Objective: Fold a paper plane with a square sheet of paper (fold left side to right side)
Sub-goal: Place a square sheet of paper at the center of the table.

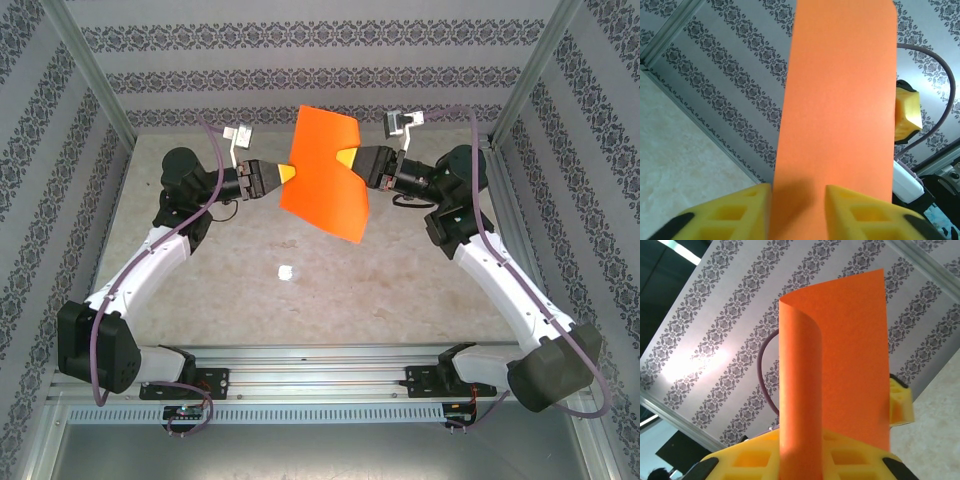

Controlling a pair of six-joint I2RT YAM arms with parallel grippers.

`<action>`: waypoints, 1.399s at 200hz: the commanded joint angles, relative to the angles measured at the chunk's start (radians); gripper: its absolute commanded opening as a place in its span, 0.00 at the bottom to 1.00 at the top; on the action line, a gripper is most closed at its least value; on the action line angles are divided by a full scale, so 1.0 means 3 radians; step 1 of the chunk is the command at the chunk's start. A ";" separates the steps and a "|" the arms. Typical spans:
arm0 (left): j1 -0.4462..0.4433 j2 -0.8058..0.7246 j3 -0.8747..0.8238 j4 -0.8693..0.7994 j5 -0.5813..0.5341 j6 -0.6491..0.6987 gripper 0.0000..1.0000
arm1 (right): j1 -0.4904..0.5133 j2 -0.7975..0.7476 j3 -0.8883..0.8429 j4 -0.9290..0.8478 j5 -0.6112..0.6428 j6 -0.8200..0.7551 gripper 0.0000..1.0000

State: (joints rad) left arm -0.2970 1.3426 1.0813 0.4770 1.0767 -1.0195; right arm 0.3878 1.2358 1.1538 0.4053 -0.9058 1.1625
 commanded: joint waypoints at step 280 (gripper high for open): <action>-0.0441 0.0338 -0.0456 -0.3195 -0.3443 0.1823 0.00 | 0.0277 0.0596 -0.0676 -0.1927 0.2226 -0.0922 0.73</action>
State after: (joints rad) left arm -0.4194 1.4643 0.9005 -0.4068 0.1360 -0.5415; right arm 0.4145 1.3254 0.9146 -0.3496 -0.1890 0.7136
